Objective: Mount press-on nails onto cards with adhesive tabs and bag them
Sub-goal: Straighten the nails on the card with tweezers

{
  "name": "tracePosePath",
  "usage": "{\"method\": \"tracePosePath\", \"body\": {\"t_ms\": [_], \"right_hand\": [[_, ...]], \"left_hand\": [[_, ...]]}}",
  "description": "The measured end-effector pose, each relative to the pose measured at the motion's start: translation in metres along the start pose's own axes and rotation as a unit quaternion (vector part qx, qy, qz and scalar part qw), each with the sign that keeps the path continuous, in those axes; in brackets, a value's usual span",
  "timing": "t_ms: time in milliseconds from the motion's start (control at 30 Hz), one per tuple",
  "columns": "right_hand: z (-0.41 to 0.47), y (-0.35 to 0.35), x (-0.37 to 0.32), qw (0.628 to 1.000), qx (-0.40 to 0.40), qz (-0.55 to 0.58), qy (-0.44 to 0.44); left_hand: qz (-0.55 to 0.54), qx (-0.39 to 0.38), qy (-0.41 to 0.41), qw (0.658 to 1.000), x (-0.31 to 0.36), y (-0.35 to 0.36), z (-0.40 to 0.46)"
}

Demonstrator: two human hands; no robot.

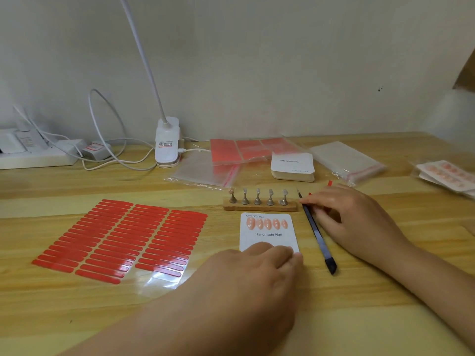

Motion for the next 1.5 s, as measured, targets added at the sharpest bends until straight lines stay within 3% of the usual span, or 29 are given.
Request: {"method": "tracePosePath", "body": {"t_ms": [167, 367, 467, 567, 667, 800, 867, 933, 1033, 1133, 1267, 1500], "right_hand": [[-0.001, -0.002, 0.002, 0.999, 0.017, 0.025, 0.020], [0.009, -0.017, -0.026, 0.993, 0.113, 0.046, -0.003], [0.017, -0.021, -0.019, 0.991, 0.017, 0.068, 0.116], [0.012, -0.018, -0.007, 0.968, -0.127, -0.011, 0.217], [0.008, -0.013, -0.010, 0.963, -0.145, -0.077, 0.213], [0.008, -0.009, -0.009, 0.968, -0.153, -0.049, 0.193], [0.012, -0.010, -0.010, 0.977, -0.118, -0.009, 0.178], [0.021, -0.017, -0.015, 0.981, -0.016, 0.080, 0.176], [0.042, -0.024, -0.036, 0.940, 0.103, 0.282, 0.159], [0.058, -0.013, -0.077, 0.884, 0.120, 0.433, 0.127], [0.080, 0.022, -0.126, 0.833, 0.113, 0.530, 0.109], [0.116, 0.073, -0.174, 0.816, 0.130, 0.559, 0.070]], "left_hand": [[-0.020, -0.028, 0.038, 0.999, 0.000, -0.007, 0.006], [-0.077, 0.017, 0.050, 0.996, -0.034, -0.022, 0.007], [-0.076, 0.028, 0.033, 0.996, -0.055, -0.023, 0.006], [-0.087, 0.041, 0.013, 0.995, -0.081, -0.016, 0.000], [-0.098, 0.039, -0.036, 0.994, -0.108, -0.004, -0.009], [-0.119, 0.081, -0.085, 0.986, -0.136, 0.006, -0.026], [-0.138, 0.109, -0.105, 0.979, -0.147, 0.007, -0.036], [-0.168, 0.136, -0.112, 0.970, -0.155, 0.003, -0.043], [-0.161, 0.195, -0.055, 0.966, -0.155, -0.007, -0.049], [-0.184, 0.206, -0.066, 0.959, -0.158, -0.013, -0.054], [-0.189, 0.211, -0.076, 0.956, -0.169, -0.008, -0.061], [-0.236, 0.232, -0.124, 0.936, -0.192, -0.013, -0.069]]}}
Point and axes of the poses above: each hand's wrist, its own z-axis towards the middle knuckle, its own y-axis out of the palm, x = y × z, the point moved 3 cm from there along z, towards the middle knuckle, and after that the axes turned 9 degrees about -y, right-handed, at the moved point
